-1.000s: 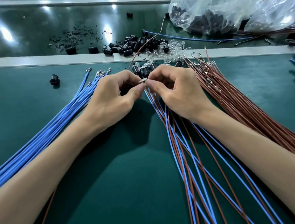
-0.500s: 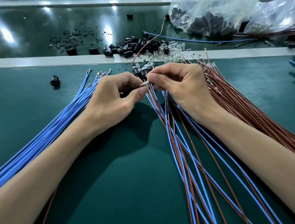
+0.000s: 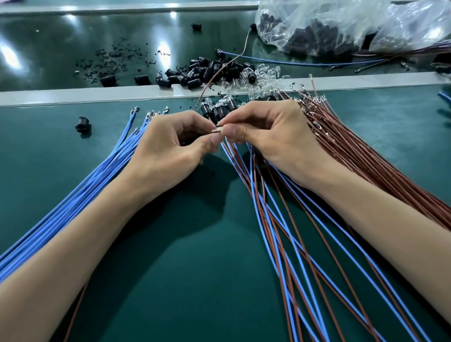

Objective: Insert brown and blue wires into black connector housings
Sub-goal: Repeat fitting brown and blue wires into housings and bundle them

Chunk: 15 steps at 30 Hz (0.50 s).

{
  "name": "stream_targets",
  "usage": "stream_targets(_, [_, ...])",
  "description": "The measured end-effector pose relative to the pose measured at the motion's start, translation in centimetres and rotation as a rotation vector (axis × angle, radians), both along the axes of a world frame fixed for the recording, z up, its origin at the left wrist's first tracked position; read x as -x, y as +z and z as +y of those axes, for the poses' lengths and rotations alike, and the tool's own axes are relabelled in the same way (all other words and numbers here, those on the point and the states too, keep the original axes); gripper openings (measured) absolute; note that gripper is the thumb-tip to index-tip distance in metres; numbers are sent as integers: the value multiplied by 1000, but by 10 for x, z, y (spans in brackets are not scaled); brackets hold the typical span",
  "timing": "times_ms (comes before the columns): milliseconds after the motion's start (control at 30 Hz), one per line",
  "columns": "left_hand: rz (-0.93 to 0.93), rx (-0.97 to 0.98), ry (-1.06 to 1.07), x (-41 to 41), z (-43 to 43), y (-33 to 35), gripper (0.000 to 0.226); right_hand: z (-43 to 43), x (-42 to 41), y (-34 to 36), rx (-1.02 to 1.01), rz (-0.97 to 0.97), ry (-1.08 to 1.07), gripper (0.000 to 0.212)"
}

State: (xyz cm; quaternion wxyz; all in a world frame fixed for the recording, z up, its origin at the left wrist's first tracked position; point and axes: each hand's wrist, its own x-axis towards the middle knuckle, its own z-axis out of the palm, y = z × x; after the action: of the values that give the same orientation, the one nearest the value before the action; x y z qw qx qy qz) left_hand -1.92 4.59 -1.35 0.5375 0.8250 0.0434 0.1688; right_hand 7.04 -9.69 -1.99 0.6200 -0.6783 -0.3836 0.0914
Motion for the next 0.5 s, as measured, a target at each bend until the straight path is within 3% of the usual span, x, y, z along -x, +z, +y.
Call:
stream_targets(433, [32,-13,-25,-3,2,-1,8,0,3,0,107,-176,-102,15])
stream_targets(500, [16,5,-14,-2,1,-1,18,1,3,0,131,-203,-131,12])
